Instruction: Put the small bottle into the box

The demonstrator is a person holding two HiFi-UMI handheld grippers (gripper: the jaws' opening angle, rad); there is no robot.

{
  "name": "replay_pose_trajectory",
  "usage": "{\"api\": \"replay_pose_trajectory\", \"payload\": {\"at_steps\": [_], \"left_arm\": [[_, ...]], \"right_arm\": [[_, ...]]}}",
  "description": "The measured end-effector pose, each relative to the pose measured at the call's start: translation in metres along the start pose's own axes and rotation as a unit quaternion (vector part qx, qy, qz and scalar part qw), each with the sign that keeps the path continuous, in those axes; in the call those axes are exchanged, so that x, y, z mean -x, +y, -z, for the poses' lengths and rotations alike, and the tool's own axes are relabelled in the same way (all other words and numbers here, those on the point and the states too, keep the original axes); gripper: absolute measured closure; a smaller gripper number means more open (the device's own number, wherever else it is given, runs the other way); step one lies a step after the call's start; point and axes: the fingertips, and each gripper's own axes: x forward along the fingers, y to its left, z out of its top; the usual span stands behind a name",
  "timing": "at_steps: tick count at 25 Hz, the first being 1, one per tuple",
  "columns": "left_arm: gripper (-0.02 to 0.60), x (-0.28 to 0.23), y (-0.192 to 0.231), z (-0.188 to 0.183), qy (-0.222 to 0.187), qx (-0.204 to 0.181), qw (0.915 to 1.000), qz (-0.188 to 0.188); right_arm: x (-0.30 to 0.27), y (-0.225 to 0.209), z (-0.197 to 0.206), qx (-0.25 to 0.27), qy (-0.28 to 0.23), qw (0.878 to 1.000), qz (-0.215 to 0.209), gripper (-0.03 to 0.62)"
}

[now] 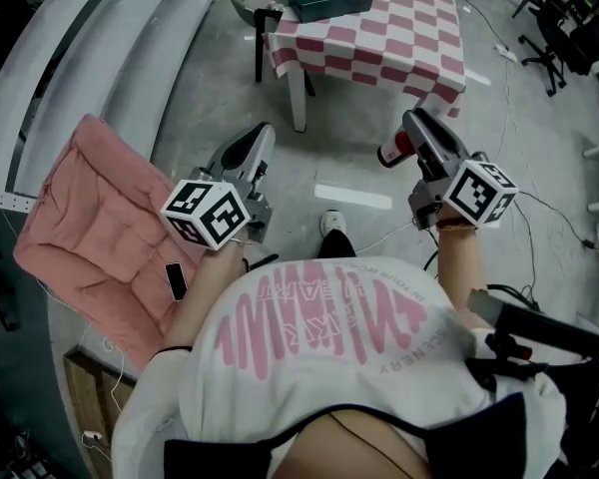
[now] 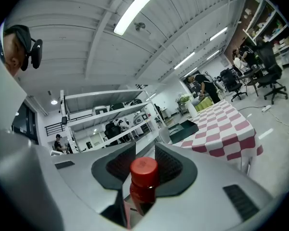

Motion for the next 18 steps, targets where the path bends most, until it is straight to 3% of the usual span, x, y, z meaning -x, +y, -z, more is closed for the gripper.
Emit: {"api": "replay_pose_trajectory", "payload": {"at_steps": [18], "left_arm": [[0.574, -0.150, 0.046, -0.108, -0.063, -0.064, 0.9960, 0.003]], "right_arm": [[-0.151, -0.056, -0.127, 0.059, -0.006, 0.995, -0.081, 0.470]]}}
